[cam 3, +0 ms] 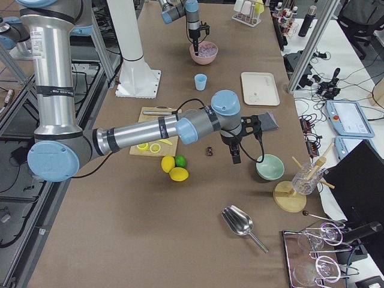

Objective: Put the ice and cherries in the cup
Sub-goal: 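Carry the ice cube over the light-blue cup, then open the left gripper to release the cube into the cup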

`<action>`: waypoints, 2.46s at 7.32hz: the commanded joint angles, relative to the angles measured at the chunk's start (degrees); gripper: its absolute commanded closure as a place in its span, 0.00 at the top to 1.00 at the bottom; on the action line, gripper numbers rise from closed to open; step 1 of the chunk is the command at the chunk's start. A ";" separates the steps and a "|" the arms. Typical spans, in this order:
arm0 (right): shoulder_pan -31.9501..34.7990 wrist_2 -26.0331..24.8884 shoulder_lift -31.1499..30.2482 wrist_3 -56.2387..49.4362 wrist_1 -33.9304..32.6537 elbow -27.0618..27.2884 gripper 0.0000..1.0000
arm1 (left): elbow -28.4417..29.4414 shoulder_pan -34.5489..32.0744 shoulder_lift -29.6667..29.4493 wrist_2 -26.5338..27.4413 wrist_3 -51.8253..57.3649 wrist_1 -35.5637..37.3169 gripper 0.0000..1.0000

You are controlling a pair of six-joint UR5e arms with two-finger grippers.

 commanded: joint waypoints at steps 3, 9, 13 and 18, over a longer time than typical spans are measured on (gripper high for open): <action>0.00 0.00 0.00 -0.03 0.00 0.01 1.00 | 0.74 -3.02 -10.32 0.01 -6.02 0.18 0.00; 0.00 0.00 0.00 -0.03 0.09 0.09 1.00 | 16.19 2.23 -24.67 7.35 -16.23 -4.63 0.00; 0.00 0.00 0.00 -0.03 0.44 0.01 1.00 | 18.33 5.95 -25.74 11.00 -15.89 -6.06 0.22; 0.00 0.00 -0.09 -0.03 0.44 0.01 1.00 | 13.97 5.86 -22.59 11.09 -14.92 -5.28 0.97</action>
